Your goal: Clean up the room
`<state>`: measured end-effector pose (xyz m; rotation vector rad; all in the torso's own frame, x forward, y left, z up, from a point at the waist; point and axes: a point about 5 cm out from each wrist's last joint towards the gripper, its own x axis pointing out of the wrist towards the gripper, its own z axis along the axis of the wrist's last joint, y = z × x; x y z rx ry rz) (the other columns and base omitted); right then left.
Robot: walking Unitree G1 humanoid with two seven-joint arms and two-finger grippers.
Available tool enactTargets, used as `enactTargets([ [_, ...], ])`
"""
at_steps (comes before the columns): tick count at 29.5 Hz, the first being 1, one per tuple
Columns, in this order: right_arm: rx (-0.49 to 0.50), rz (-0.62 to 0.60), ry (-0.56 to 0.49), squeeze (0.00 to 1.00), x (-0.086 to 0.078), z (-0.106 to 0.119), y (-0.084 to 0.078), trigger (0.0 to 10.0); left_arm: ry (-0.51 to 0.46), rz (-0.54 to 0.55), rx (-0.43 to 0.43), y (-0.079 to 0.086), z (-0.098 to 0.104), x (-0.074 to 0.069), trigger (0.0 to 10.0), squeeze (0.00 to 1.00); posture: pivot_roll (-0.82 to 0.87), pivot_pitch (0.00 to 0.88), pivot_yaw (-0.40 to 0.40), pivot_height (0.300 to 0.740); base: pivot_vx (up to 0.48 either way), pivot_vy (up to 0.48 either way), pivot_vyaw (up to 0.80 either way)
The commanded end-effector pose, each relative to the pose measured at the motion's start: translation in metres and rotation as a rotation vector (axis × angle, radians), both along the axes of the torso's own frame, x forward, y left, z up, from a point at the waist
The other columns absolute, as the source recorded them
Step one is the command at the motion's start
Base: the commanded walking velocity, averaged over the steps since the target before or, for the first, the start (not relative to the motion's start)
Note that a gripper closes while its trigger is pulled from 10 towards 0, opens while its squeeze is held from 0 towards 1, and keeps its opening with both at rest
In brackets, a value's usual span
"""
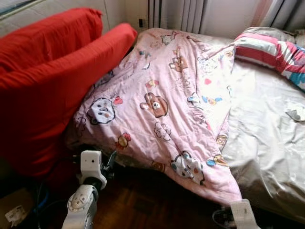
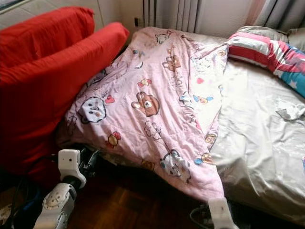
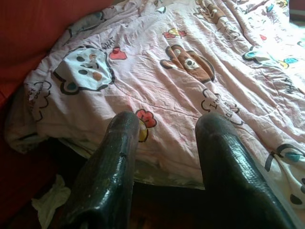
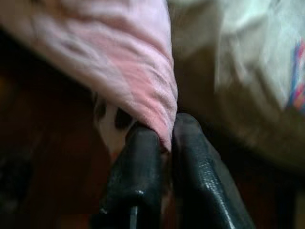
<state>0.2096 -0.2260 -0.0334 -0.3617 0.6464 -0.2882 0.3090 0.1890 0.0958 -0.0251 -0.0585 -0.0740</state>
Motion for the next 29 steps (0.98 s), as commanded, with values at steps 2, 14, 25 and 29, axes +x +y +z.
enactTargets([
  [2,0.037,-0.019,0.048,0.0,-0.009,-0.009,-0.004,10.0,0.031,0.001,0.02,0.002,-0.008,-0.004,10.0,0.0,0.07,0.245,-0.02,0.74,0.0,0.0,0.0],
  [14,0.199,-0.162,0.03,0.0,-0.012,-0.021,-0.015,10.0,0.035,0.004,0.025,0.003,-0.009,-0.006,10.0,0.0,0.08,0.25,-0.014,0.74,0.0,0.0,0.0],
  [25,0.242,-0.142,-0.075,1.0,0.006,-0.011,-0.01,10.0,0.056,0.013,0.025,0.007,-0.013,-0.006,10.0,0.0,0.09,0.243,-0.008,0.74,0.0,0.0,0.0],
  [29,0.327,-0.056,-0.053,0.0,0.011,-0.015,0.006,10.0,0.158,0.061,-0.021,0.02,-0.034,-0.009,10.0,0.0,0.08,0.239,-0.008,0.74,0.0,0.0,0.0],
])
